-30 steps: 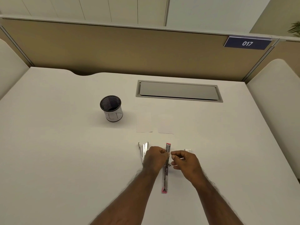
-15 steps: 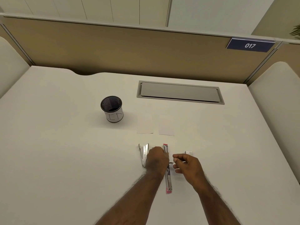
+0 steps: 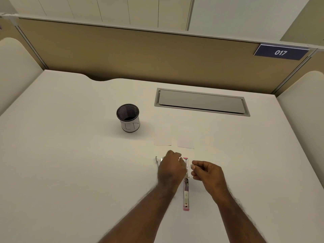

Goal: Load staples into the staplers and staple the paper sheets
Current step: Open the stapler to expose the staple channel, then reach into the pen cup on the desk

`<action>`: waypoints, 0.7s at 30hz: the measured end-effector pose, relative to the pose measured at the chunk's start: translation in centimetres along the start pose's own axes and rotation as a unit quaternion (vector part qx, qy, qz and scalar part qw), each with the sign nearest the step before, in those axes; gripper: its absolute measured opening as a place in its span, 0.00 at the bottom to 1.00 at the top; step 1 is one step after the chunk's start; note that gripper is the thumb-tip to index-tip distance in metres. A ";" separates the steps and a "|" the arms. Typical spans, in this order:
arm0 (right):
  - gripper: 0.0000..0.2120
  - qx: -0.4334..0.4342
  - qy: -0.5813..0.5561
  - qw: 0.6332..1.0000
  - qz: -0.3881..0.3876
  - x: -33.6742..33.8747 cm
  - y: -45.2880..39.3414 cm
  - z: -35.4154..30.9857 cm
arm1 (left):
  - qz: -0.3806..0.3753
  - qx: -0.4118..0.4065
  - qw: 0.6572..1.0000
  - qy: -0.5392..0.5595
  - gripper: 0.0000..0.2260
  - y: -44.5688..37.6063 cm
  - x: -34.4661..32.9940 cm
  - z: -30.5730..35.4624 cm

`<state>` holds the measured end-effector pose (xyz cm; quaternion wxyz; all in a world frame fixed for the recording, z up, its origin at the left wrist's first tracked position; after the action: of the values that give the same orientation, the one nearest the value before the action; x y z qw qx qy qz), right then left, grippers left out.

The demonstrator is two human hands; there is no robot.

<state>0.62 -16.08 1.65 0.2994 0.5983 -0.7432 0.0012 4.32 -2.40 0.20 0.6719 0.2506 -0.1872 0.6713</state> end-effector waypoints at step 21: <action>0.04 0.183 0.081 0.979 -0.046 -10.8 -4.4 -12.5 | 0.069 -0.043 0.965 -0.248 0.28 -3.4 10.0 -10.5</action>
<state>11.16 -3.22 5.49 0.2433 0.6744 -0.6756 0.1720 7.10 11.92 -2.66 0.5668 0.3666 -0.3929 0.6245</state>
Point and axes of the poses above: each hand's wrist, its own y-axis away from the middle knuckle, its own x-axis out of the back of the hand, z = x × y, the point moved 1 cm from there along -y, towards the middle knuckle, and after that the axes turned 11 degrees about y, right-handed, at the moved point
